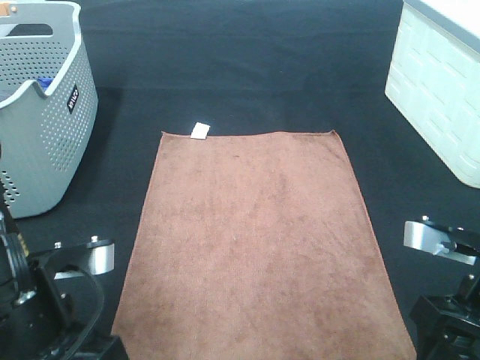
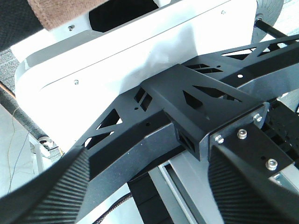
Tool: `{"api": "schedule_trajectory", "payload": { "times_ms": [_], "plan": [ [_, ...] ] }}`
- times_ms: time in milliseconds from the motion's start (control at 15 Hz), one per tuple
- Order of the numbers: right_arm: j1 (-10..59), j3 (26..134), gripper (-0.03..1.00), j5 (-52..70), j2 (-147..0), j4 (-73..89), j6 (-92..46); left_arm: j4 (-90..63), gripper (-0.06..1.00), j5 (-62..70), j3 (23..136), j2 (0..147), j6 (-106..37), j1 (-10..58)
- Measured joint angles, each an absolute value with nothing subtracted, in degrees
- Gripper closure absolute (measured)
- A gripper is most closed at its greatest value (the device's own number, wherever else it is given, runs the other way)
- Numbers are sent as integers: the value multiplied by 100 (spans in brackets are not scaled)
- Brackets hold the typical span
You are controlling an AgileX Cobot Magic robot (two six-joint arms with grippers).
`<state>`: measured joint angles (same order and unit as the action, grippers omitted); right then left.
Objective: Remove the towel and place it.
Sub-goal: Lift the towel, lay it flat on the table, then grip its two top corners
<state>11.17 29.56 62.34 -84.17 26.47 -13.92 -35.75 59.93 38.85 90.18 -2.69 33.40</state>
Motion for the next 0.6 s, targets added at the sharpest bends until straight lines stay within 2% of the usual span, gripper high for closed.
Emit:
{"api": "schedule_trajectory", "payload": {
  "times_ms": [267, 467, 600],
  "plan": [
    [1014, 3764, 26, 6033, -8434, 2263, -1197, -2773, 24, 6016, 4985, 9047, -172, 3289],
    [172, 4778, 26, 6022, -8474, 2120, -1094, -1799, 24, 6039, 6383, 9609, -69, 2762],
    [-23, 5512, 26, 5718, -8526, 1977, -1112, -1358, 24, 6039, 7729, 10474, -74, 2332]
  ]
}}
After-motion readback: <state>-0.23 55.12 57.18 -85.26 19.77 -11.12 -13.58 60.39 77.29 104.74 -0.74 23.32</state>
